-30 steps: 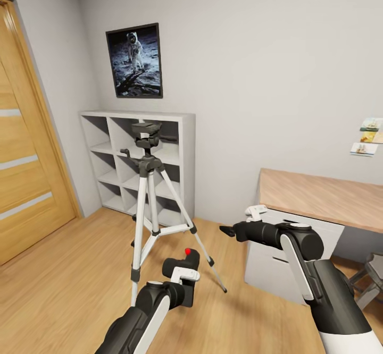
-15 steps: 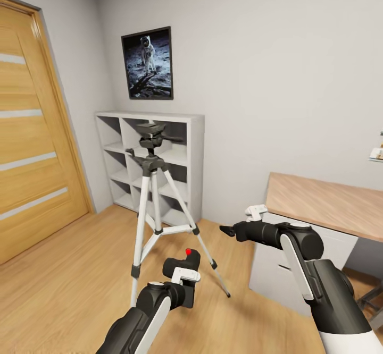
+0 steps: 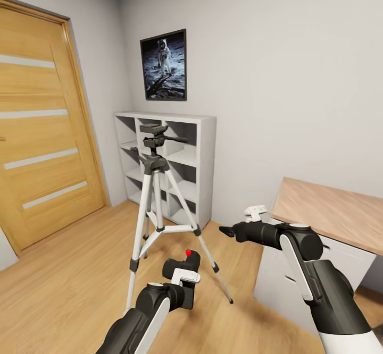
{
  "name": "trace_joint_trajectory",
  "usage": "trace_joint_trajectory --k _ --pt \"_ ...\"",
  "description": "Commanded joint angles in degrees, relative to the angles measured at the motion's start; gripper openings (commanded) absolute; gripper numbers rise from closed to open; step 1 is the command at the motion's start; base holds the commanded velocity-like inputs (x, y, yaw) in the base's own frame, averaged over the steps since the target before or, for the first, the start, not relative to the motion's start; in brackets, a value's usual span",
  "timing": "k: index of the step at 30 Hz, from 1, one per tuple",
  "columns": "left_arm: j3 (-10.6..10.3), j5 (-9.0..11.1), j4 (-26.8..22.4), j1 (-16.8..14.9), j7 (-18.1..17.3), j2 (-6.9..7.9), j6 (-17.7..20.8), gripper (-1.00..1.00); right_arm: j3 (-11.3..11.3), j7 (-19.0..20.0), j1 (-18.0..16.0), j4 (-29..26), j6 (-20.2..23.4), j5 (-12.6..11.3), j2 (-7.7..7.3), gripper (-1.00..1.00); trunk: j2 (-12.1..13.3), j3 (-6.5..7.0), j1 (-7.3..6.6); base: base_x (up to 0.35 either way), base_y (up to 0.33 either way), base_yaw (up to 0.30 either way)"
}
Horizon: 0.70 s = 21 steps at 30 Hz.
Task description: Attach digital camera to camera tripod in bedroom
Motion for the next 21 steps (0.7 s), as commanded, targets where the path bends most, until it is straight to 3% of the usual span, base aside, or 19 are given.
trace_joint_trajectory --k 1,4,6,7,10,15,21 --pt "0.00 0.41 -1.26 0.91 0.35 0.25 0.62 -1.00 0.12 -0.16 -0.03 -0.05 0.27 -0.32 -0.07 1.00 -0.04 -0.06 0.00 0.000 -0.046 0.248" --pt "0.15 0.40 -3.27 2.19 0.31 0.44 1.16 -1.00 0.19 -0.16 -0.02 -0.05 0.27 -0.32 -0.08 1.00 -0.04 -0.05 0.00 0.000 -0.035 0.248" --pt "0.44 0.31 -8.52 5.72 0.28 0.99 1.66 -1.00 0.21 -0.16 -0.02 -0.05 0.27 -0.32 -0.08 1.00 -0.04 -0.04 0.00 0.000 -0.021 0.249" --pt "1.00 0.25 -13.06 9.02 0.24 1.73 1.97 -1.00 0.28 -0.17 -0.02 -0.05 0.27 -0.32 -0.09 1.00 -0.04 -0.04 0.00 0.000 -0.012 0.249" --pt "2.67 0.20 -17.59 12.76 0.26 2.68 2.19 -1.00 0.33 -0.17 -0.02 -0.05 0.27 -0.32 -0.09 1.00 0.36 0.14 -0.22 0.000 -0.008 0.249" --pt "5.32 0.19 -20.78 16.35 0.24 3.42 2.05 -1.00 0.37 -0.17 -0.01 -0.06 0.27 -0.32 -0.09 1.00 2.37 1.04 -1.32 0.000 -0.003 0.250" --pt "7.90 0.21 -22.00 18.16 -0.06 3.73 1.86 -1.00 0.36 -0.14 -0.01 -0.06 0.27 -0.32 -0.13 1.00 4.78 2.12 -2.64 0.000 -0.001 0.211"
